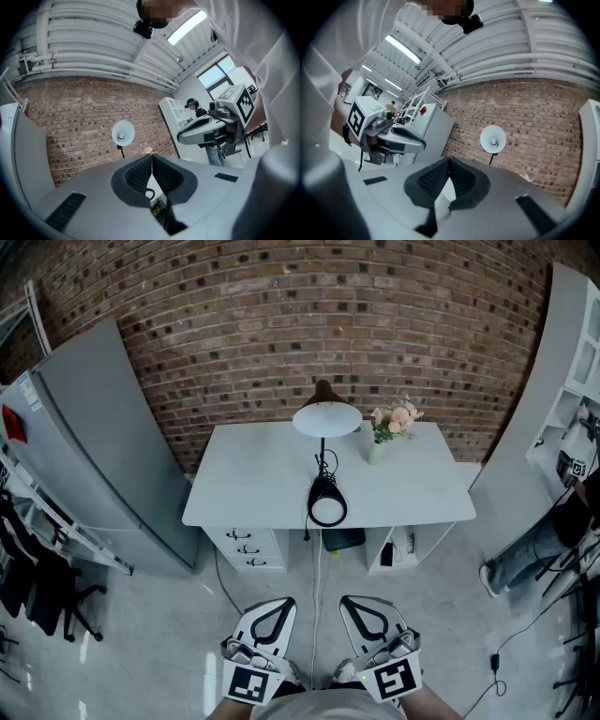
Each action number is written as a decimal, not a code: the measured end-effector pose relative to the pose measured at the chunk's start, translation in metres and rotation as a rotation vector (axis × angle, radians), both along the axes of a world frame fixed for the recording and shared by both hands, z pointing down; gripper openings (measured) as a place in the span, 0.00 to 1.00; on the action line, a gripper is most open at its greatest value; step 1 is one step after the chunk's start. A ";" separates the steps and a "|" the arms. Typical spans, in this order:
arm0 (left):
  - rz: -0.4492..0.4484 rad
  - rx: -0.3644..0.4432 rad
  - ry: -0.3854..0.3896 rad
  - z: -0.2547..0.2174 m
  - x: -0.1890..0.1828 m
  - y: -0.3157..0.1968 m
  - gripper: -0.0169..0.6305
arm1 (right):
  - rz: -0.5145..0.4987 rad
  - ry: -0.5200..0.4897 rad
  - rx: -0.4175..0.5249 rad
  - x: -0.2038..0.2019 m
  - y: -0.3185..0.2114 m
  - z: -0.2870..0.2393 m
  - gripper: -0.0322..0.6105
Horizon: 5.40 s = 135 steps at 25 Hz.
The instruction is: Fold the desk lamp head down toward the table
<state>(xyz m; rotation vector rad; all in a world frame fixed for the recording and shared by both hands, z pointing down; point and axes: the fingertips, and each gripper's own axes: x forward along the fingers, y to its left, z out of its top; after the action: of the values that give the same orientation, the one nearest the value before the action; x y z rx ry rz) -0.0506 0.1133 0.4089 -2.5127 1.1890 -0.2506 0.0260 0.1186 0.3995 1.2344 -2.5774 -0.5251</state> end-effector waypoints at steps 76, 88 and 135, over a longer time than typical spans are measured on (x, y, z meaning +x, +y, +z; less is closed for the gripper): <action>0.121 0.173 0.065 -0.113 0.020 -0.272 0.05 | 0.039 0.027 0.030 -0.012 -0.215 -0.013 0.08; 0.127 0.152 0.063 -0.108 0.029 -0.272 0.05 | 0.126 0.055 0.173 0.020 -0.250 -0.073 0.08; 0.141 0.065 0.117 -0.076 0.023 -0.258 0.05 | 0.162 0.251 0.186 0.025 -0.282 -0.076 0.29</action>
<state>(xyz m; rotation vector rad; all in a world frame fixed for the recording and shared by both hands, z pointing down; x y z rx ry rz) -0.0281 -0.1447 0.3328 -2.5697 1.0383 -0.0290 0.0505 -0.1636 0.3236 1.3270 -2.2402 -0.8420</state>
